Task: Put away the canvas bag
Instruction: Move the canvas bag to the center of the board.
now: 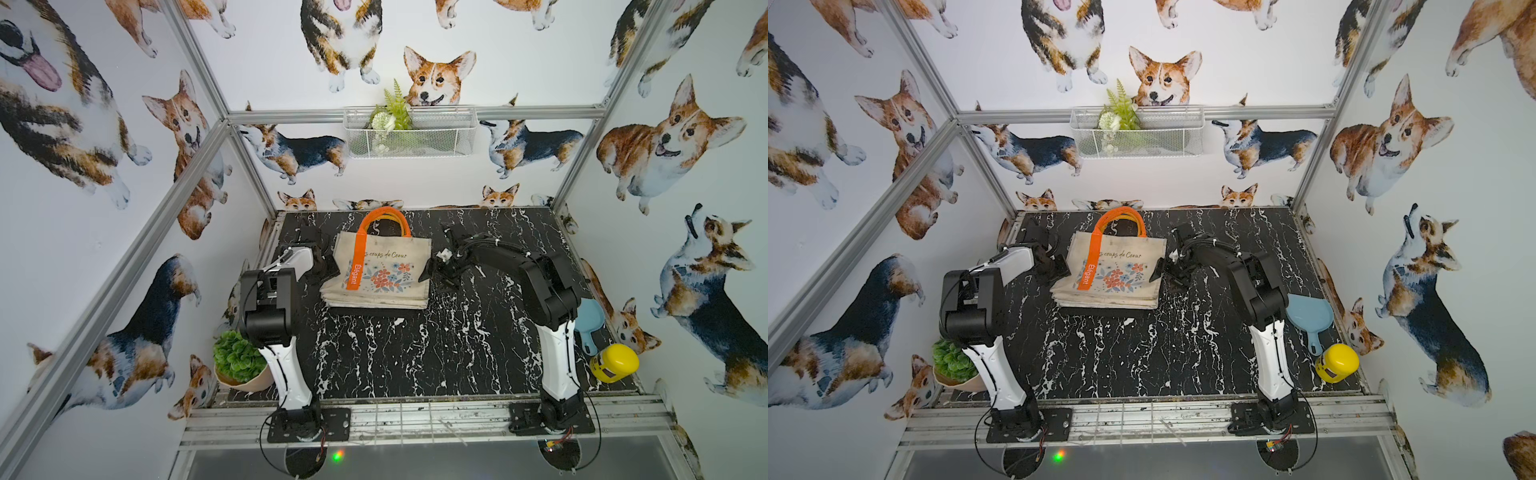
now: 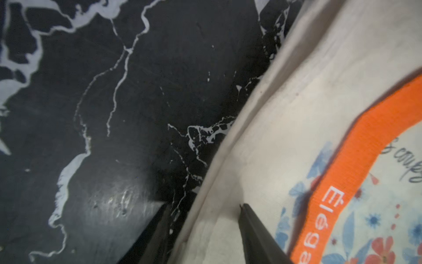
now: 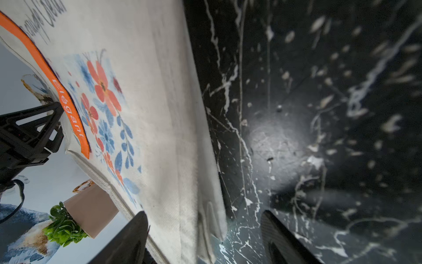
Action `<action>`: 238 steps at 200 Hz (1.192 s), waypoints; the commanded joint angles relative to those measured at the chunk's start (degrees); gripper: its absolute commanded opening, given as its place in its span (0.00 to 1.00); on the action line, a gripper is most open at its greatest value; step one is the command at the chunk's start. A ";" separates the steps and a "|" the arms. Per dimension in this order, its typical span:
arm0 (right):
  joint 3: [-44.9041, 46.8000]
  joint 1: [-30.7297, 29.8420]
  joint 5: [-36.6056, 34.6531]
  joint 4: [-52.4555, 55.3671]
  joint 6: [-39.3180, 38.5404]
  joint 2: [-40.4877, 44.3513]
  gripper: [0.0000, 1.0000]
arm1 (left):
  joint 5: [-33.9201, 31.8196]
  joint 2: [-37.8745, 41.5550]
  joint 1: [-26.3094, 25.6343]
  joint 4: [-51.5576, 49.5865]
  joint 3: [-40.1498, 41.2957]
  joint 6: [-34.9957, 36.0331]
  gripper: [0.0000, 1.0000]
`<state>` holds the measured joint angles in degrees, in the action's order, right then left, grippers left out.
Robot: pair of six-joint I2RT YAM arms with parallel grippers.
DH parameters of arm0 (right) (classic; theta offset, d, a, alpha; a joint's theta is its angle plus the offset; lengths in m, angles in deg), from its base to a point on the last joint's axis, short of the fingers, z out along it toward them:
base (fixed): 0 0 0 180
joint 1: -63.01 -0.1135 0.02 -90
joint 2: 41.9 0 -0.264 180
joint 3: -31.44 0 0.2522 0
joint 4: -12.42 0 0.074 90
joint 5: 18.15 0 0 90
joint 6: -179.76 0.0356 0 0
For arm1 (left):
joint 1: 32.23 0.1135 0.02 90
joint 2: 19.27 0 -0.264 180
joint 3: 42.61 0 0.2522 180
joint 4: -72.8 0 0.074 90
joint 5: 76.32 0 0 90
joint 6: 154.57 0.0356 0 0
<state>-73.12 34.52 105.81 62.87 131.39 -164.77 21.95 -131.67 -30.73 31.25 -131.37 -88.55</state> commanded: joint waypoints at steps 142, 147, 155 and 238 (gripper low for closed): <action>22.34 7.26 -9.42 11.74 -10.79 22.00 0.78 | 13.74 16.81 -23.22 18.76 23.19 -17.89 0.44; 22.89 7.51 -9.69 12.27 -10.94 22.75 0.78 | 13.62 16.95 -23.52 19.33 23.72 -18.30 0.44; 23.45 7.89 -10.18 13.11 -11.34 23.68 0.78 | 13.61 16.96 -23.93 20.38 24.75 -19.02 0.44; 16.19 21.58 -19.07 19.00 -12.57 25.93 0.87 | 10.76 18.67 -17.53 4.67 12.21 -5.69 0.51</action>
<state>-53.28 53.43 87.71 80.46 120.06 -138.58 31.92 -111.67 -51.36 40.72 -115.31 -99.66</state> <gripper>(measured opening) 0.853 0.516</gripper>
